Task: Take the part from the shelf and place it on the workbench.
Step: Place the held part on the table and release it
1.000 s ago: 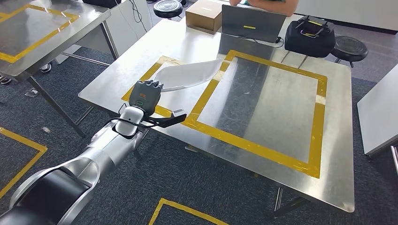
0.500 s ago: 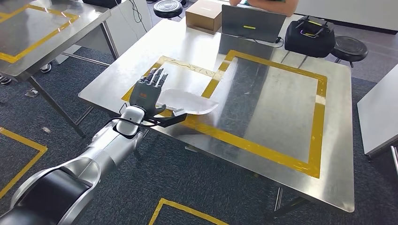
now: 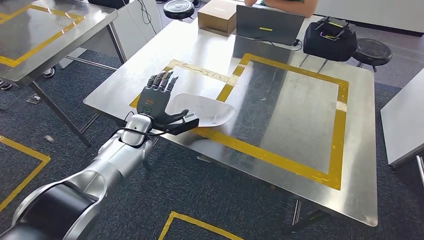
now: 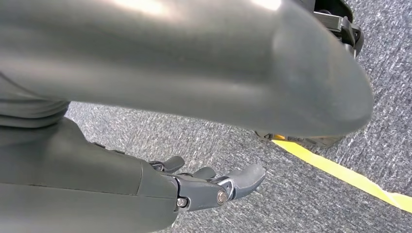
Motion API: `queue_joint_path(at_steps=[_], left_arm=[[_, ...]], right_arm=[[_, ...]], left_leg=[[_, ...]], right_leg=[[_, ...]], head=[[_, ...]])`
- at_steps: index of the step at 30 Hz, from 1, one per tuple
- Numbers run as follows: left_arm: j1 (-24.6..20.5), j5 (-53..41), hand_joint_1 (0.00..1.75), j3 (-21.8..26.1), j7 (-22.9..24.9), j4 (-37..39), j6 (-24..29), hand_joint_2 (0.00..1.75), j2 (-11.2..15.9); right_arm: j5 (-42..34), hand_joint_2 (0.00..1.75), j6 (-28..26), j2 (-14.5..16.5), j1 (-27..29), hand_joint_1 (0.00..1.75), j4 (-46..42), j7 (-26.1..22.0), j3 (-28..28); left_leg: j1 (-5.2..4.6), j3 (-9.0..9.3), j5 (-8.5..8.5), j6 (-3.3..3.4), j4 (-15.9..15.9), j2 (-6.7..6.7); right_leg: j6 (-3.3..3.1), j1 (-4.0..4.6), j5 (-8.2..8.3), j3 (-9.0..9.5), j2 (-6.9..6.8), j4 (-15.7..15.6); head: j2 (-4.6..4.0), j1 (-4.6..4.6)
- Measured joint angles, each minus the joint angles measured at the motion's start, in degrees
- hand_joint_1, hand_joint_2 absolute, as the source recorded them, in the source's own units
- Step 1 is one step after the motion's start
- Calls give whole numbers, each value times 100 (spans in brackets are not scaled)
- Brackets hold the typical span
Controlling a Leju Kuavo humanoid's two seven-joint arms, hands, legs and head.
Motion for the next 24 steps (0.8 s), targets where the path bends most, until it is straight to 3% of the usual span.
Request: queue_joint_path(at_steps=[15,18,24], left_arm=[[1545,1647,0,1717,-2763,-1375,17,0,-399],[1998,1831,0,1849,-2978,-1713,20,0,-454],[2715,2178,0,1892,-2972,-2344,3,0,-489]], right_arm=[[-72,0,0,0,24,0,0,-47,-8],[-78,0,0,0,40,0,0,-48,-13],[-83,0,0,0,68,0,0,-43,-45]], left_leg=[[0,-1,-2,0,0,1],[0,-1,-3,0,0,2],[-24,-11,-17,12,12,0]], right_leg=[[-1,0,-2,-2,1,-1],[-1,0,-4,-3,2,-1],[7,-12,-2,-6,0,-10]], head=[[-2,0],[-1,0],[-1,-1]])
